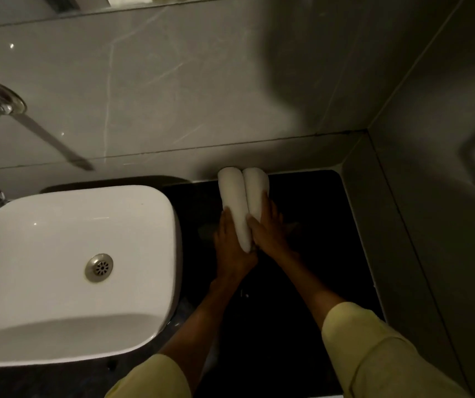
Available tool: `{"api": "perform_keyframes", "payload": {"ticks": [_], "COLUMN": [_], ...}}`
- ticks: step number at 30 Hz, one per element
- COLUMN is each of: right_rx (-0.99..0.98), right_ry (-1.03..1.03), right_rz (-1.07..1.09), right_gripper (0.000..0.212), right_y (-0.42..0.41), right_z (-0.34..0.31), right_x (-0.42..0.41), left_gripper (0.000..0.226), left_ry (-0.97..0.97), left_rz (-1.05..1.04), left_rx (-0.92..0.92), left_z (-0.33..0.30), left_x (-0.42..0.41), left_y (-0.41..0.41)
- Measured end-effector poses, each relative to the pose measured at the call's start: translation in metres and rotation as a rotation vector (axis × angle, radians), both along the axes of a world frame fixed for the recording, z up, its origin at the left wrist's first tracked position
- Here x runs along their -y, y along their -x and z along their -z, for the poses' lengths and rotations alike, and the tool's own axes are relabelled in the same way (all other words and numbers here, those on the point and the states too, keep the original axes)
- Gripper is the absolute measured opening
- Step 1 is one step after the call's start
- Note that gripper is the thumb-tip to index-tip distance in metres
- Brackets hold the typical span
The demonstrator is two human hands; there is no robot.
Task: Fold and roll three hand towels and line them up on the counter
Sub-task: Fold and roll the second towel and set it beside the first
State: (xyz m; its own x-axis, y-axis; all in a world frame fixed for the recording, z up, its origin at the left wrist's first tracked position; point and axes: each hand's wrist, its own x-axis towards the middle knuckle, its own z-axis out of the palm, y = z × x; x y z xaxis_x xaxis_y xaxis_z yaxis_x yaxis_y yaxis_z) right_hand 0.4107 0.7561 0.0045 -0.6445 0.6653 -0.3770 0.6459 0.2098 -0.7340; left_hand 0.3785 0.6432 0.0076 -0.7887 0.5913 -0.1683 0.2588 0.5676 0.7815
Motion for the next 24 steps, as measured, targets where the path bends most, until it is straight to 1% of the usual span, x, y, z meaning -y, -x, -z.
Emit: {"api": "perform_keyframes", "payload": {"ticks": [4,6,10,12,15,18,21,24], "right_rx": [-0.141,-0.180,-0.235,-0.208,-0.096,-0.027,0.034,0.033], "right_ry": [0.165,0.194,0.236,0.203,0.139,0.046,0.063,0.091], "right_rz": [0.064,0.101,0.173,0.158,0.077,0.018,0.087,0.084], "right_gripper": [0.076,0.076,0.078,0.079,0.081,0.086,0.086,0.082], "right_y": [-0.002,0.001,0.000,-0.001,0.002,0.001,-0.001,-0.006], "right_z": [0.001,0.001,0.012,0.016,0.000,-0.008,-0.010,-0.016], "right_x": [-0.003,-0.003,0.004,0.007,0.004,-0.009,-0.020,-0.020], "left_gripper": [0.117,0.118,0.122,0.126,0.133,0.138,0.134,0.122], "left_ry": [0.016,0.042,0.113,0.148,0.216,0.235,0.180,0.149], "left_rz": [0.052,0.091,0.146,0.156,0.135,0.138,0.153,0.156], "left_rx": [-0.034,-0.063,-0.059,-0.075,-0.064,-0.049,-0.041,-0.065], "left_z": [0.005,0.007,0.003,0.000,-0.008,-0.015,-0.014,-0.013], "left_x": [0.003,0.008,0.011,0.011,0.010,0.010,0.018,0.029], "left_y": [0.005,0.010,0.016,0.017,0.017,0.012,0.003,-0.001]}}
